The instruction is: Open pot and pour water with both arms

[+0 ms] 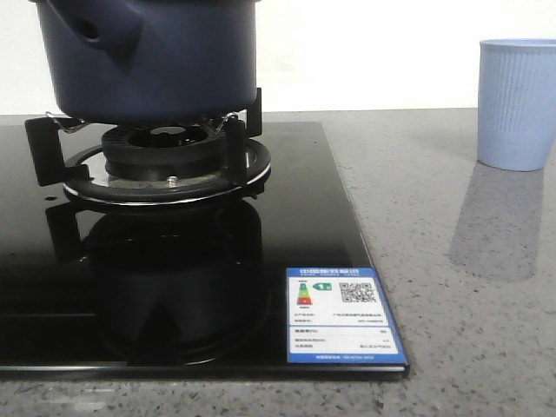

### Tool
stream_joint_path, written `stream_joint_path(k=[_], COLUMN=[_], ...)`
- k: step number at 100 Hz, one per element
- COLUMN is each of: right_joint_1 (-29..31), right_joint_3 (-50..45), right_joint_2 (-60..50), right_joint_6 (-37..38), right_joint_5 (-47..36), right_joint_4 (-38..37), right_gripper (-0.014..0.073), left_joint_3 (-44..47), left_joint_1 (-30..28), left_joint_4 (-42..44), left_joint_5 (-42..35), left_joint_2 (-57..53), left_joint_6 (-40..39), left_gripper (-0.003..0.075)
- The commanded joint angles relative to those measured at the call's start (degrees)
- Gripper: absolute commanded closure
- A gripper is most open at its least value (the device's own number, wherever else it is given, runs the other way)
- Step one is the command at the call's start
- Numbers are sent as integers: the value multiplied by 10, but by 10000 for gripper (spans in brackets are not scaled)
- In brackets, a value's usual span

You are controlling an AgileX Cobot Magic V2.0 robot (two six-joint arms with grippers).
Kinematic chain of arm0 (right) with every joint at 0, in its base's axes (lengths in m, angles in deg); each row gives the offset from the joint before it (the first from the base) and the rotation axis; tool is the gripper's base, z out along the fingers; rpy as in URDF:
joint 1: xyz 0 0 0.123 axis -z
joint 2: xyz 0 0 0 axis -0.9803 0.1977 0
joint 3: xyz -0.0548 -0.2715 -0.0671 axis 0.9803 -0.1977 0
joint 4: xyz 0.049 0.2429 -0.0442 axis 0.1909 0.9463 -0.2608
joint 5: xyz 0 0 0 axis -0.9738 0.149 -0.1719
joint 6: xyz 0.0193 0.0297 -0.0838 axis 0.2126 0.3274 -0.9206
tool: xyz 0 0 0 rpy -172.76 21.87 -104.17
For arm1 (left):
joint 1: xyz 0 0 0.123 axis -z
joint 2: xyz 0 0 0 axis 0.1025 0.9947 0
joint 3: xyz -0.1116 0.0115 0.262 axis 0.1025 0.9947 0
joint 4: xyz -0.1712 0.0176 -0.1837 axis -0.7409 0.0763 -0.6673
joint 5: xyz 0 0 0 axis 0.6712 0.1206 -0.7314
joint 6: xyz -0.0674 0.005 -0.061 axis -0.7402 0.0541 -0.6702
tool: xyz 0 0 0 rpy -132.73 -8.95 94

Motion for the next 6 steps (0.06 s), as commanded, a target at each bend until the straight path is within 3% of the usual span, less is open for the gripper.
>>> stream_joint_path(k=[1,6], right_joint_1=[5,5], right_joint_3=[-15,-15], right_joint_2=[-11,-11], right_joint_6=[-7,-7], right_joint_5=[-39,-39], right_joint_4=[-8,-8], right_gripper=[660,660], left_joint_3=[19,19], left_joint_1=[-1,-1], left_joint_4=[-4,-4], left_joint_5=[-41,-41], left_joint_2=[-16,-16], left_joint_6=[-6,-6], left_gripper=[739,739])
